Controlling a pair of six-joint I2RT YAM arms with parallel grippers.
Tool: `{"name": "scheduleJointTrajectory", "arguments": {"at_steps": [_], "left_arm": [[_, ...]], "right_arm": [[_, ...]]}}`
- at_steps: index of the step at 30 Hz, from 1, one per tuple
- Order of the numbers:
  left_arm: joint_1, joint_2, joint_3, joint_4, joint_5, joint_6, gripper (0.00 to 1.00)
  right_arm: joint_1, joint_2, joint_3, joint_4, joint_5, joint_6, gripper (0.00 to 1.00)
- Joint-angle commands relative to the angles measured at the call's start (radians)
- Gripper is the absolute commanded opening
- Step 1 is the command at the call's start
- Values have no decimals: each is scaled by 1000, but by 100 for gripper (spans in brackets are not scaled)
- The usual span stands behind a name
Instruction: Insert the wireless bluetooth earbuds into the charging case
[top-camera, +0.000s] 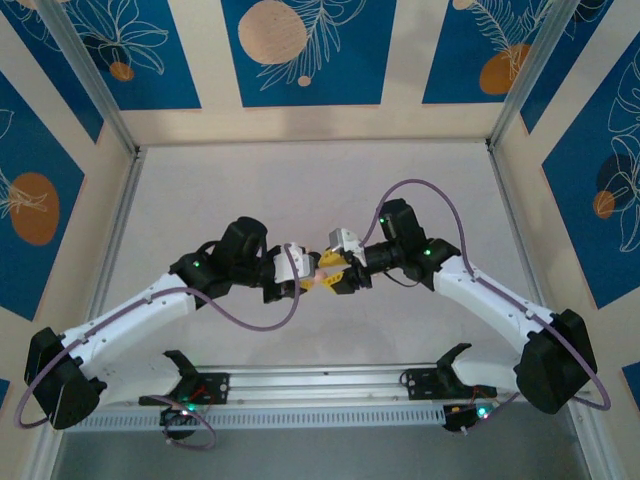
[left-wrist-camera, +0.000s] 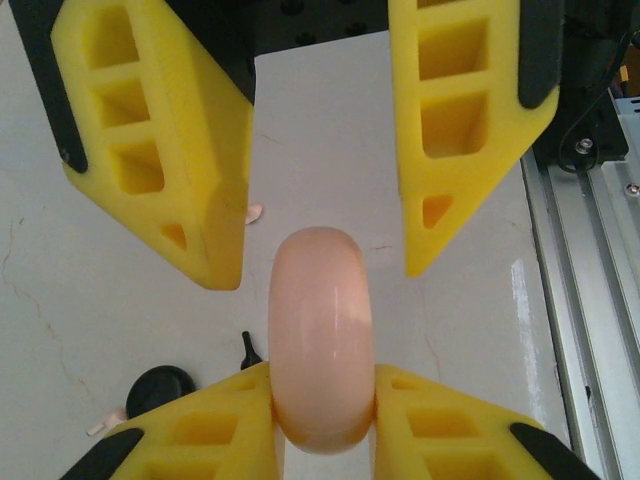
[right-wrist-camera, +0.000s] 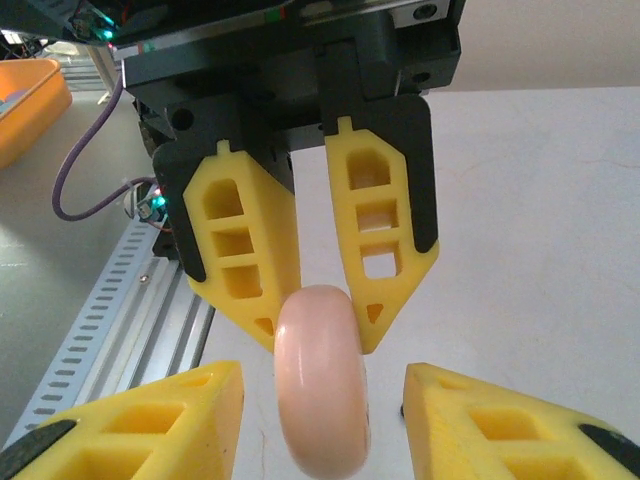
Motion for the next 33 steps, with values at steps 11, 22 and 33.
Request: {"name": "scheduleJointTrajectory", "arguments": {"at_steps": [11, 22, 33], "left_arm": [[-10, -12, 33, -1, 28, 1, 26], [-6, -125, -179, 354, 77, -133, 62], [-6, -105, -214, 478, 146, -190, 64]], "right_arm": [[16, 26, 41, -33, -6, -36, 23], [-81, -101, -56, 74, -162, 19, 17], [-70, -66, -16, 20, -215, 5, 18]]}}
